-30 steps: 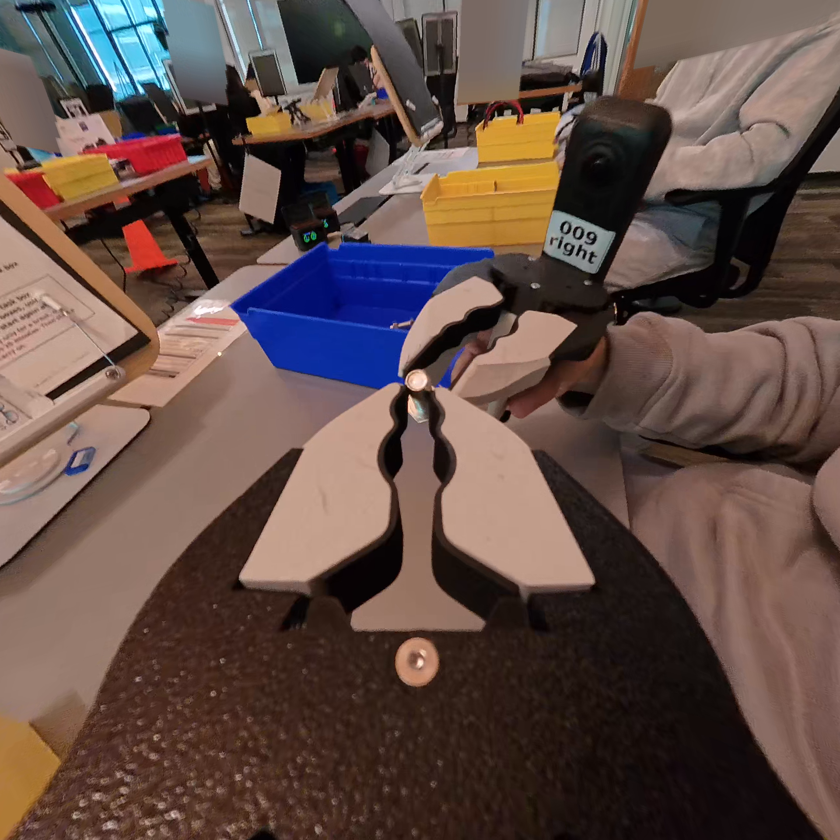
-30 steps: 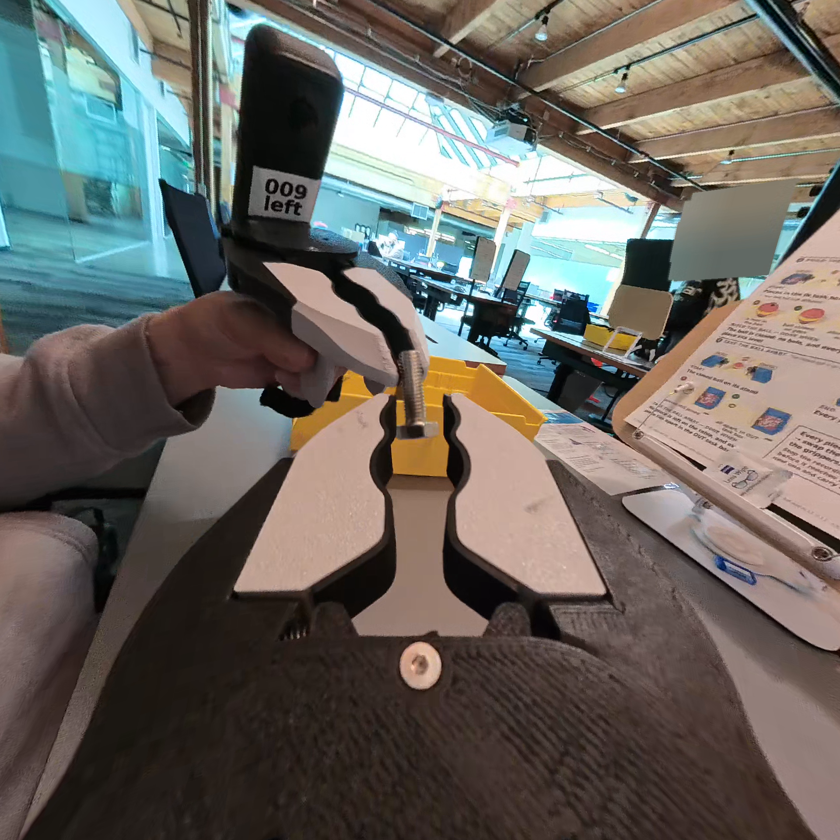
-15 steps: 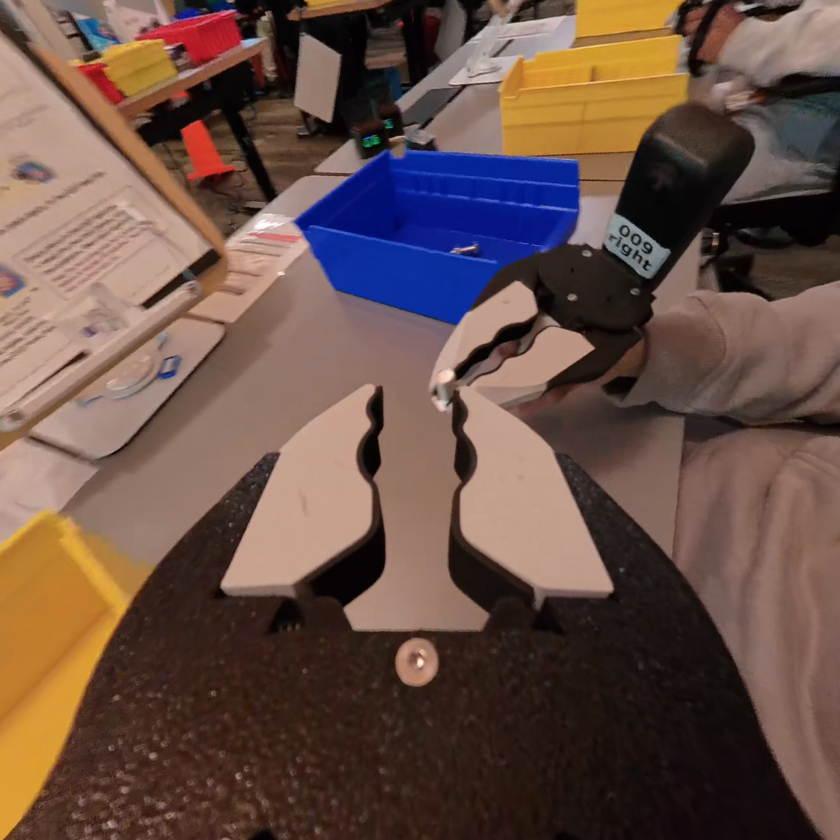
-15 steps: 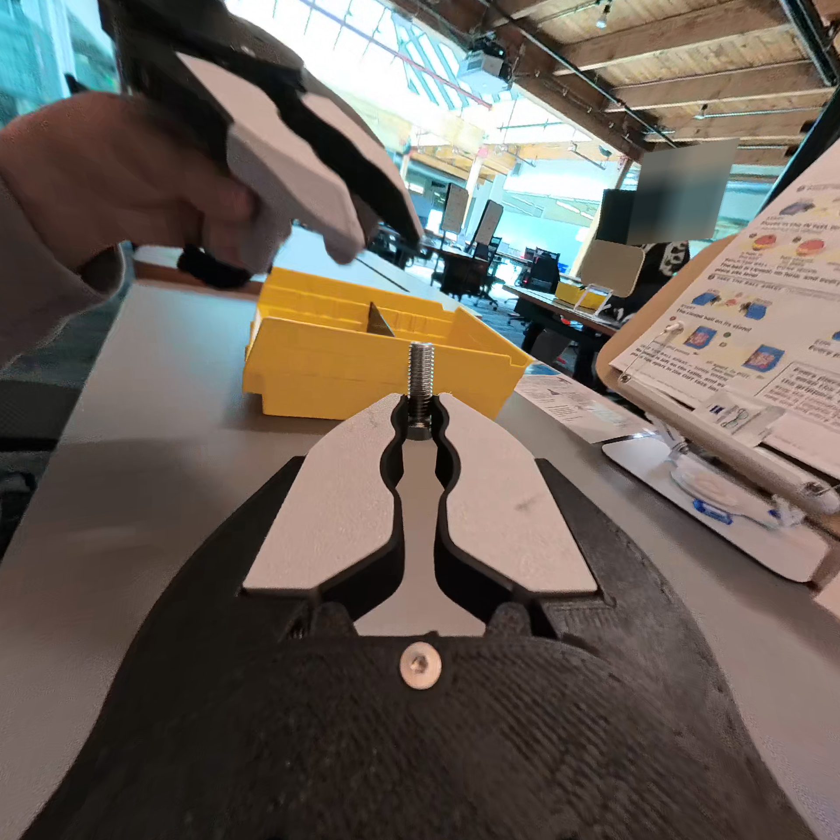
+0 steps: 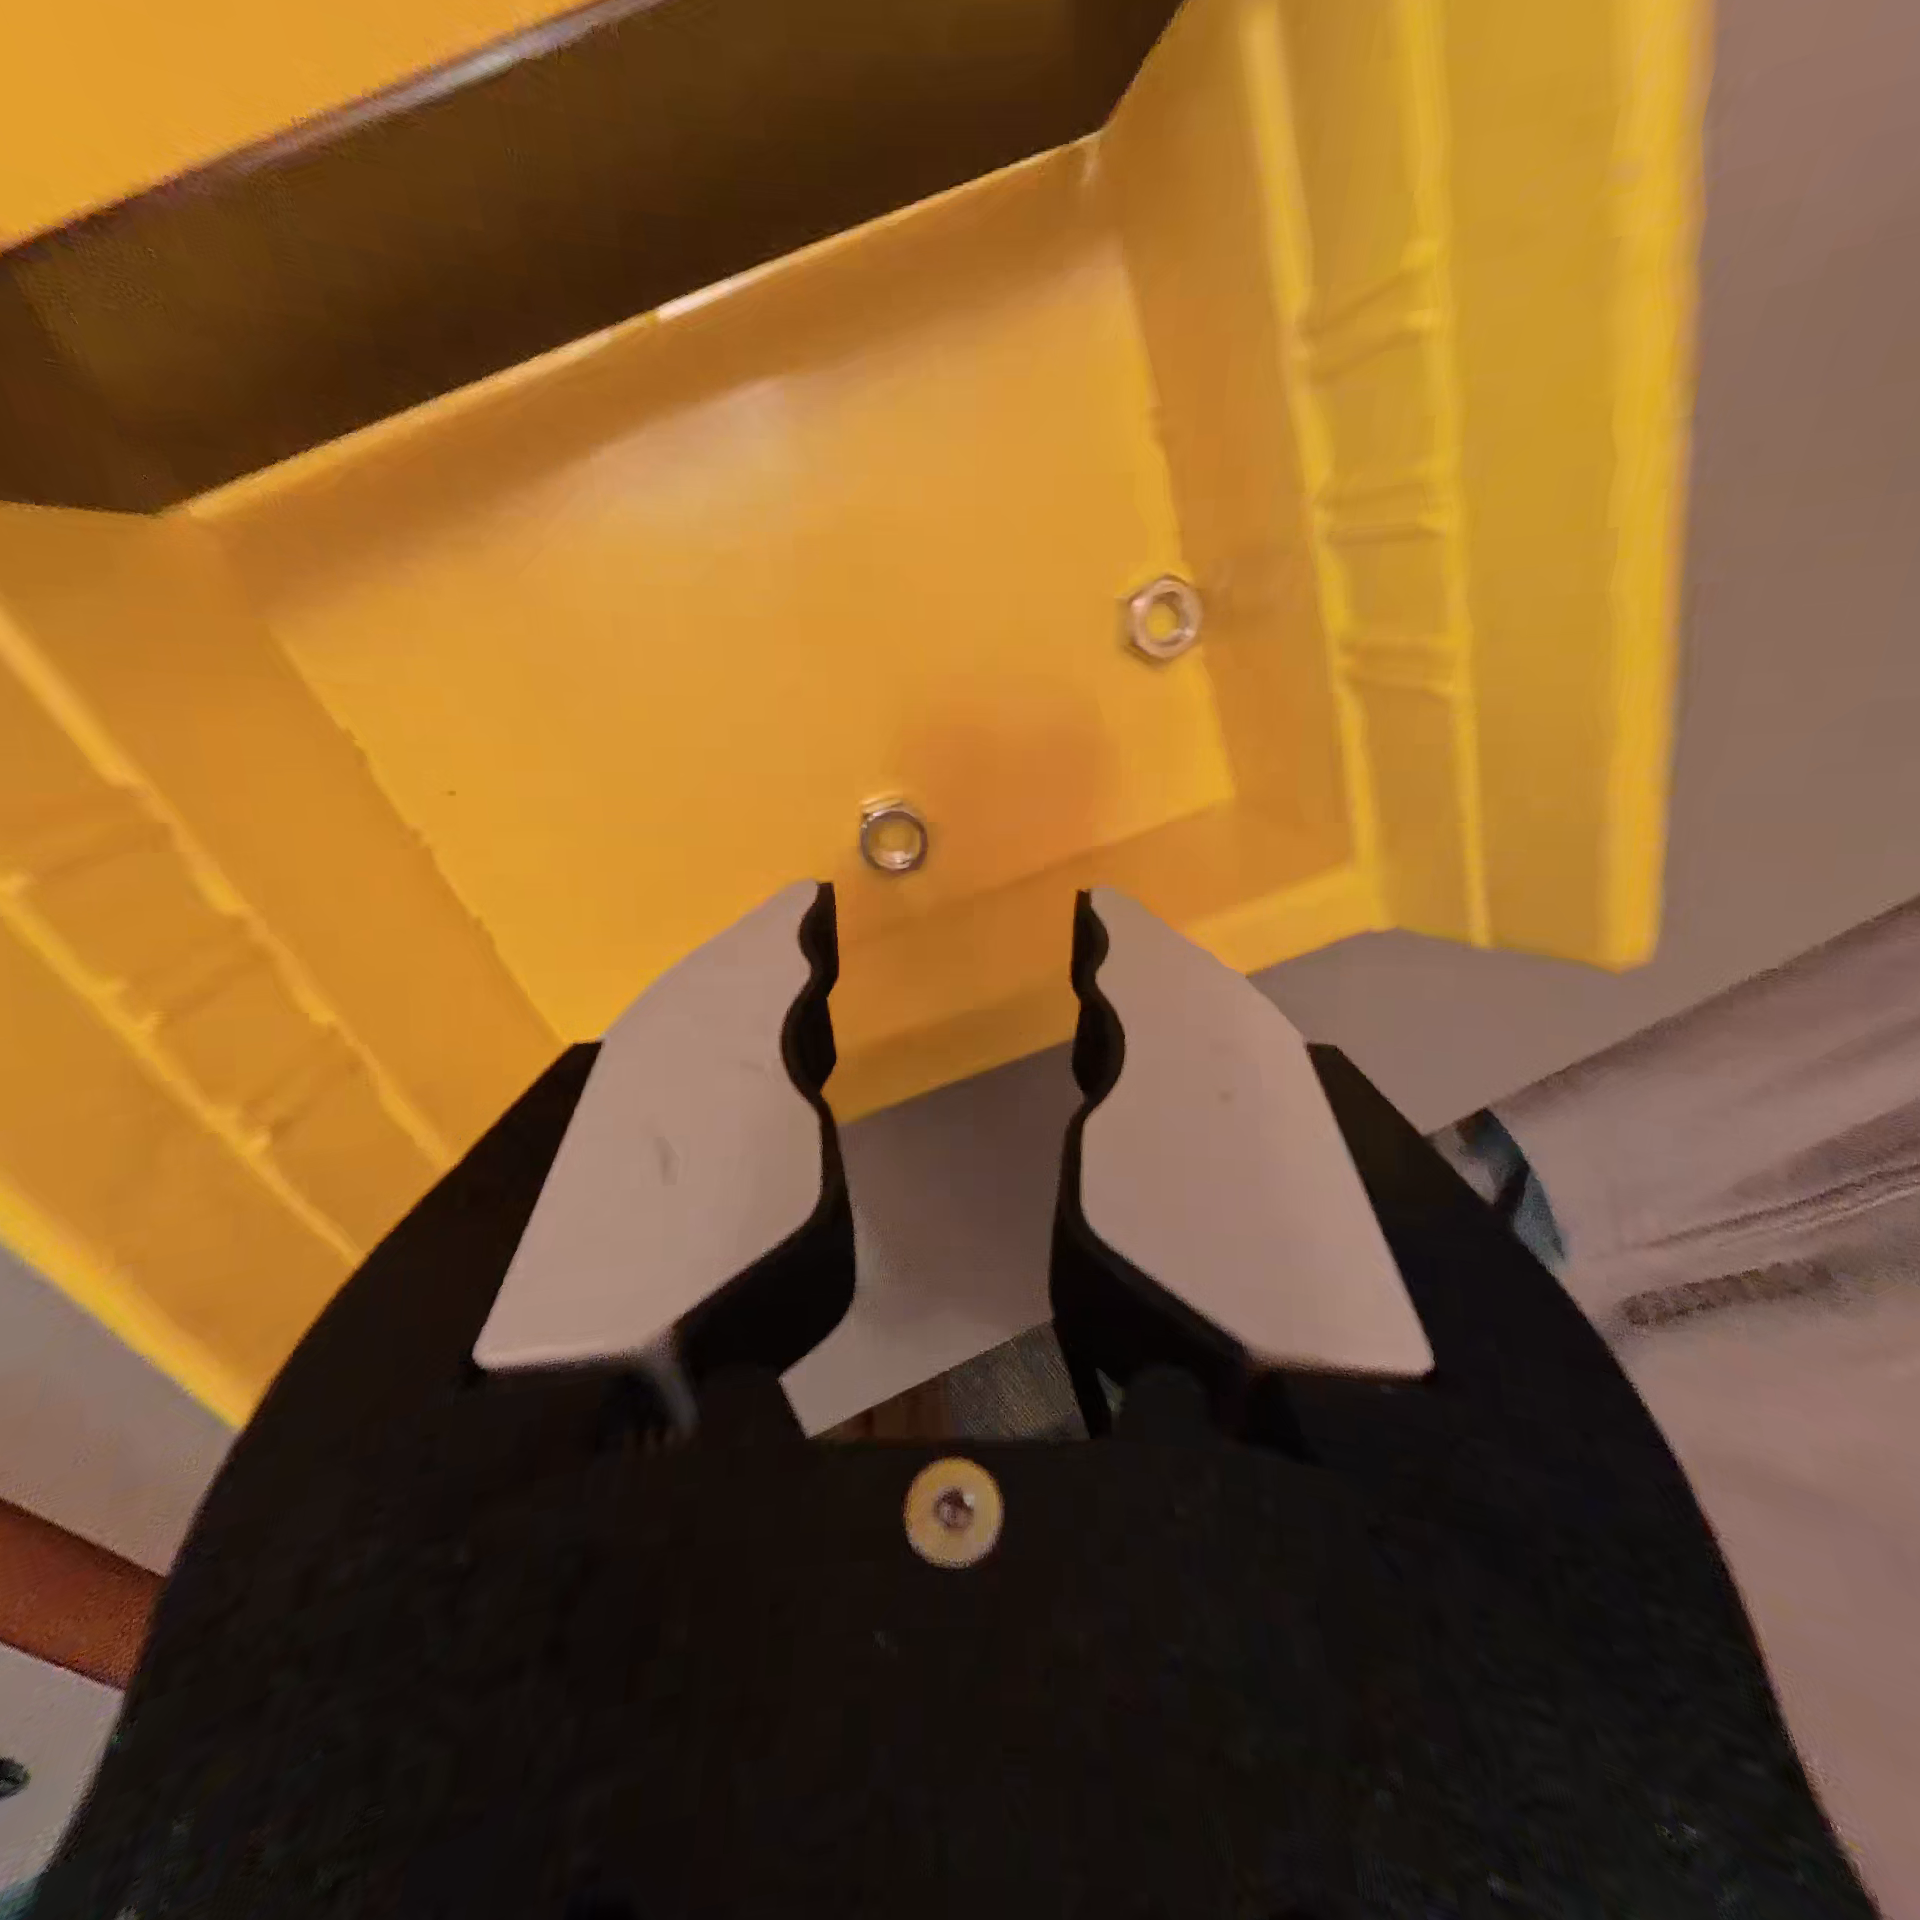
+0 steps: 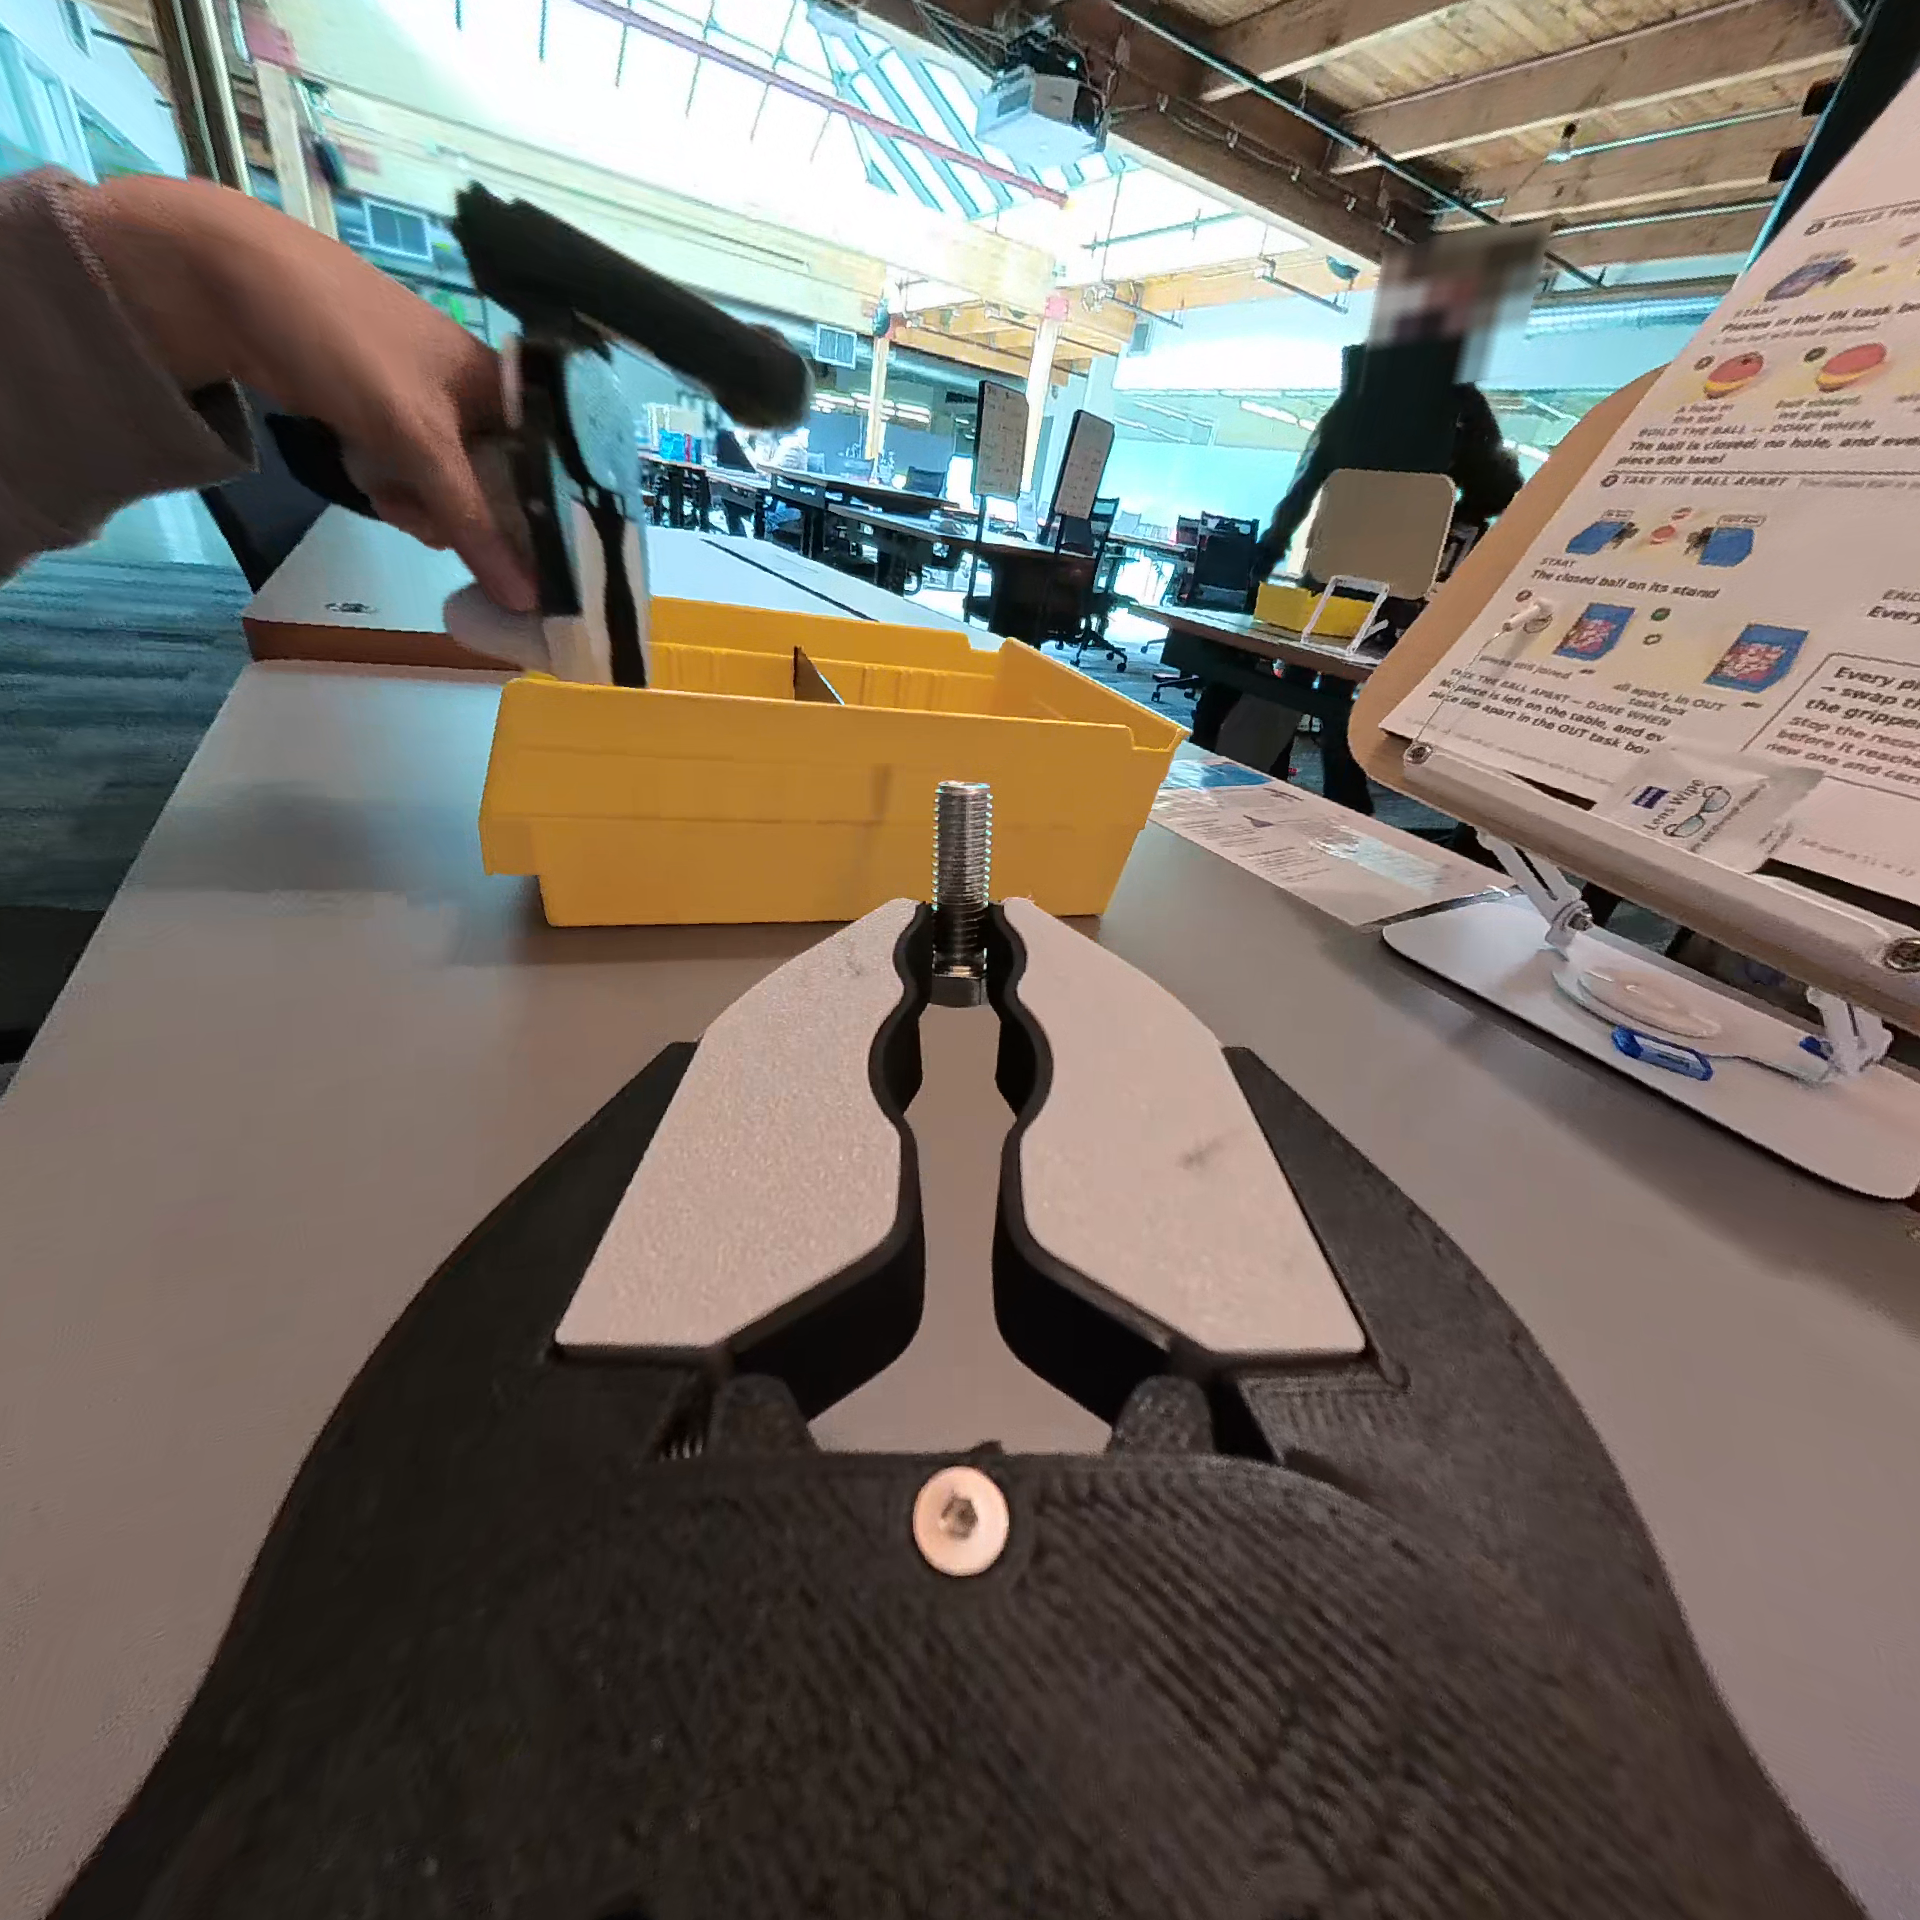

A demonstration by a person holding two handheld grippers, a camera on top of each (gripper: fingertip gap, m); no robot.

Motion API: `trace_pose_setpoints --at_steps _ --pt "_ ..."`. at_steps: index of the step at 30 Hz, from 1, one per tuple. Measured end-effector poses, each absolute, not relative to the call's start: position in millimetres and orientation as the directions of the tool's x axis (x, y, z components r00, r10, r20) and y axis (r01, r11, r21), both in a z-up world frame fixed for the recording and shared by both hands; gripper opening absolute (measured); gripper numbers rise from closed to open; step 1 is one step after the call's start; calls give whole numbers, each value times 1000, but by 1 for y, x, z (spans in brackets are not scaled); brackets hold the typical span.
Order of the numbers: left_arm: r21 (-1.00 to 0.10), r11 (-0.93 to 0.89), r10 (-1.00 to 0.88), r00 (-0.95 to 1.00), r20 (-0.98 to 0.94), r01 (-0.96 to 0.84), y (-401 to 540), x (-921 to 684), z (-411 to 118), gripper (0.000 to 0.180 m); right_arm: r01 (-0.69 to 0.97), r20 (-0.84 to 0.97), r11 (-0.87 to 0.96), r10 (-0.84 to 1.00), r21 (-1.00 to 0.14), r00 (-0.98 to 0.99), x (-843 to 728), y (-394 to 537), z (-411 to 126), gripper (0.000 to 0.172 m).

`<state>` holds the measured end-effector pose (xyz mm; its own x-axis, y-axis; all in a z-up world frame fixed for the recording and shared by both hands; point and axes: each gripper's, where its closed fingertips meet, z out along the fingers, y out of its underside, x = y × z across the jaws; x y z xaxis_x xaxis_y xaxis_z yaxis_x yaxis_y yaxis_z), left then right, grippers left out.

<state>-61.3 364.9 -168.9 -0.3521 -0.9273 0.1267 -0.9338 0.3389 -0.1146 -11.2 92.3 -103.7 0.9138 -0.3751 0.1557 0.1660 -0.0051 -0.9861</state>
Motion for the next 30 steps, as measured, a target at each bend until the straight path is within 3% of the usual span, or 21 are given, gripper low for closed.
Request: trace_pose_setpoints --at_steps 8,11,16,20,25,30 --pt "183 291 -957 -285 60 -939 376 -67 -213 46 158 148 -3 -380 -987 913 -9 86 -106 9" --pt "206 253 -968 -248 49 -945 375 -63 -216 42 164 152 0 -389 -986 909 -9 84 -105 9" --pt "246 195 -980 -180 83 -949 374 -64 -218 19 173 161 -7 -396 -985 904 -8 81 -107 9" --pt "249 204 -978 -187 88 -947 375 -64 -218 18 176 162 0 -401 -984 902 -7 80 -106 9" --pt "136 318 -947 -306 99 -939 372 -56 -211 18 196 185 -13 -406 -980 895 -8 81 -106 9" --pt "-180 398 -915 -402 -11 -900 343 -35 -135 18 190 165 13 -439 -982 883 -2 77 -103 9"
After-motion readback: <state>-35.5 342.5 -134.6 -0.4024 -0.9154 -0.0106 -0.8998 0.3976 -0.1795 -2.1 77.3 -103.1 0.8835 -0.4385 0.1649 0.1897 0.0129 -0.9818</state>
